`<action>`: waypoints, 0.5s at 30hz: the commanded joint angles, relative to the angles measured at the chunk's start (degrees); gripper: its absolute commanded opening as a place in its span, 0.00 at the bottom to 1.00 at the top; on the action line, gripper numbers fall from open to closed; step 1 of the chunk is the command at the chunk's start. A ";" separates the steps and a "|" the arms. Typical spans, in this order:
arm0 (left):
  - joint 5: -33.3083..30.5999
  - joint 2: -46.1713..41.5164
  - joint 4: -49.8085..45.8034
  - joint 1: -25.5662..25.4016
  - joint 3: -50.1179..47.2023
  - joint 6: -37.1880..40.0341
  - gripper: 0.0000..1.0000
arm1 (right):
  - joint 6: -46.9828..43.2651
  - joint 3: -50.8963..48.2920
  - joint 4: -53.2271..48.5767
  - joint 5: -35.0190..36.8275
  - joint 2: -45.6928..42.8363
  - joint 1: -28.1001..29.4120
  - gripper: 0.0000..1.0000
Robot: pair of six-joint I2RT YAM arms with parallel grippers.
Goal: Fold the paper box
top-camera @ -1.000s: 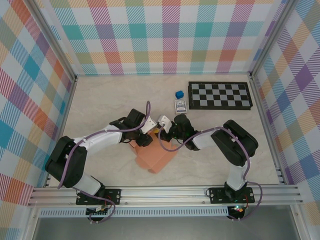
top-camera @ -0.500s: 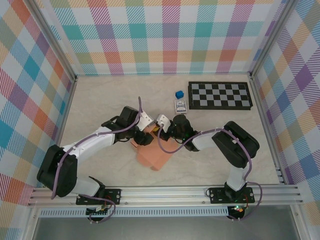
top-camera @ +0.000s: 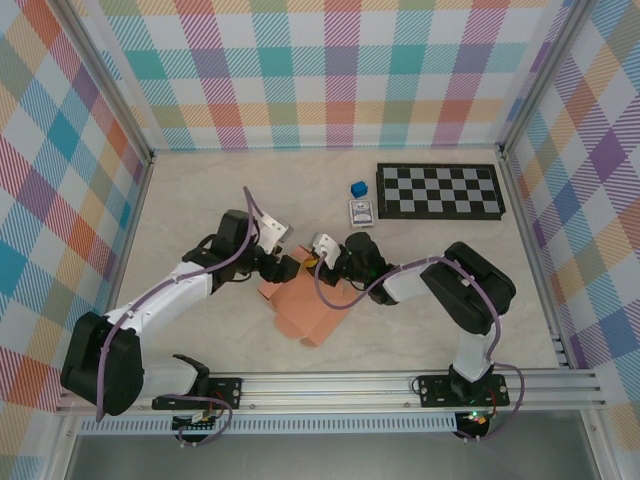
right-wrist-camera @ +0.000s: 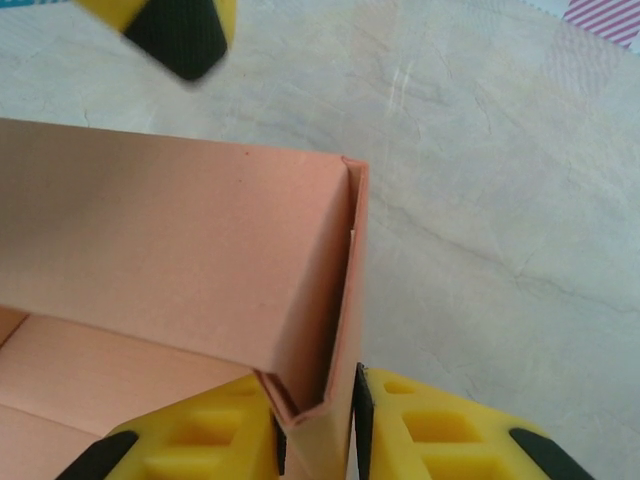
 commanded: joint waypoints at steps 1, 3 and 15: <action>0.40 -2.71 4.59 2.15 -1.89 -9.13 0.72 | 1.50 0.90 0.82 -1.18 1.84 0.27 0.26; -3.27 -4.20 7.45 3.05 -4.92 -16.57 0.70 | 2.04 1.18 1.30 -1.18 2.38 0.27 0.26; -3.06 -3.15 10.33 5.60 -9.53 -29.41 0.62 | 4.28 2.08 7.96 -2.13 5.77 0.81 0.32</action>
